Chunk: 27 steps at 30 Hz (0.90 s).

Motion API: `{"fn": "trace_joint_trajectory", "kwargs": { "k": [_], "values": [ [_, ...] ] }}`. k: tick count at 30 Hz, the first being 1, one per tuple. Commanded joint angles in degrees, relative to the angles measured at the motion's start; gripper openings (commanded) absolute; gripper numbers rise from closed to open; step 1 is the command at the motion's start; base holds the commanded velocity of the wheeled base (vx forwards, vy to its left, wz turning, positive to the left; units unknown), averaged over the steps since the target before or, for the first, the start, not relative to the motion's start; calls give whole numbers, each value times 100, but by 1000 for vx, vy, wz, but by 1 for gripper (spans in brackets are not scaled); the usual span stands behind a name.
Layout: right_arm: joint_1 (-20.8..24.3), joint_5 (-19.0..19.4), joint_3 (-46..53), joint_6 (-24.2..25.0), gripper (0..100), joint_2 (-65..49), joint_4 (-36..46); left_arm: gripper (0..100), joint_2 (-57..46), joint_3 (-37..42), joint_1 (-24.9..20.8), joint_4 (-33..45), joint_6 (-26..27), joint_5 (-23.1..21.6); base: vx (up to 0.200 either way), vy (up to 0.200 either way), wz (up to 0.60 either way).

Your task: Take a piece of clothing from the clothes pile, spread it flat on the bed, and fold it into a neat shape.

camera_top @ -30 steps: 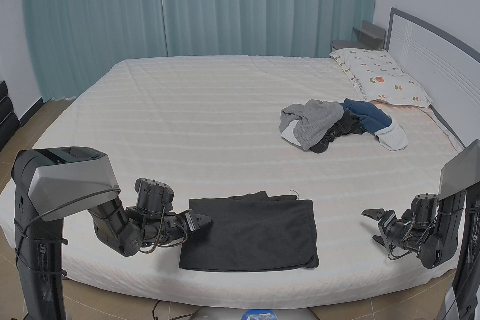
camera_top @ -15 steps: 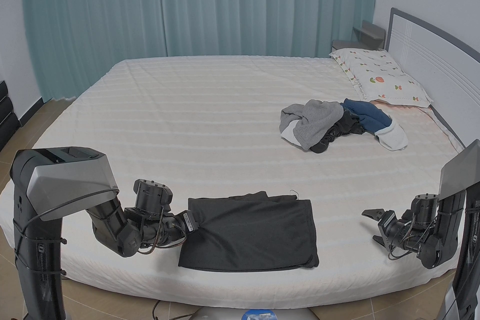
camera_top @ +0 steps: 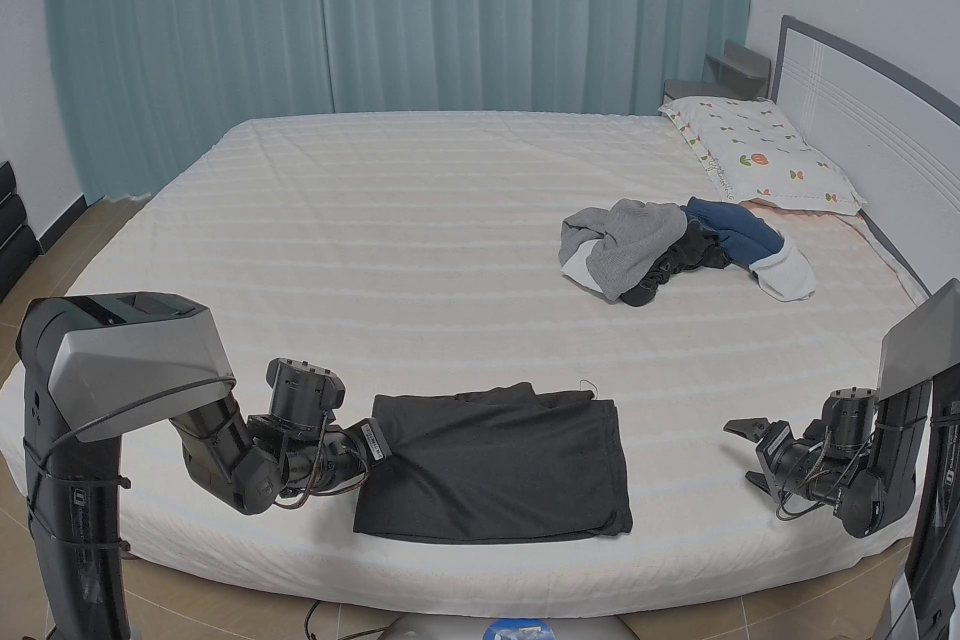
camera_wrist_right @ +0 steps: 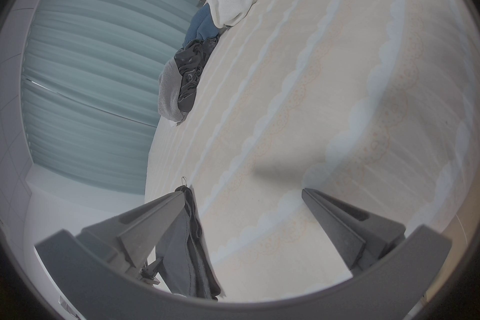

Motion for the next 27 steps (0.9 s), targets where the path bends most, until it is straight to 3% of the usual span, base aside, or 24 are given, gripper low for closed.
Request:
{"fn": "trace_joint_trajectory", "kwargs": {
  "k": [1,6,21,27],
  "values": [
    [0,3,-2,-1,100,9,-76,0,-70,-2,9,-9,-97,5,0,0,0],
    [0,3,-2,-1,100,9,-76,0,-141,15,27,0,-299,5,0,0,0],
    [0,3,-28,79,100,-132,-76,0,-255,138,62,9,-379,23,0,200,0],
    [290,-23,-2,123,100,-140,-76,0,-255,147,62,17,-379,40,0,200,0]
  ]
}}
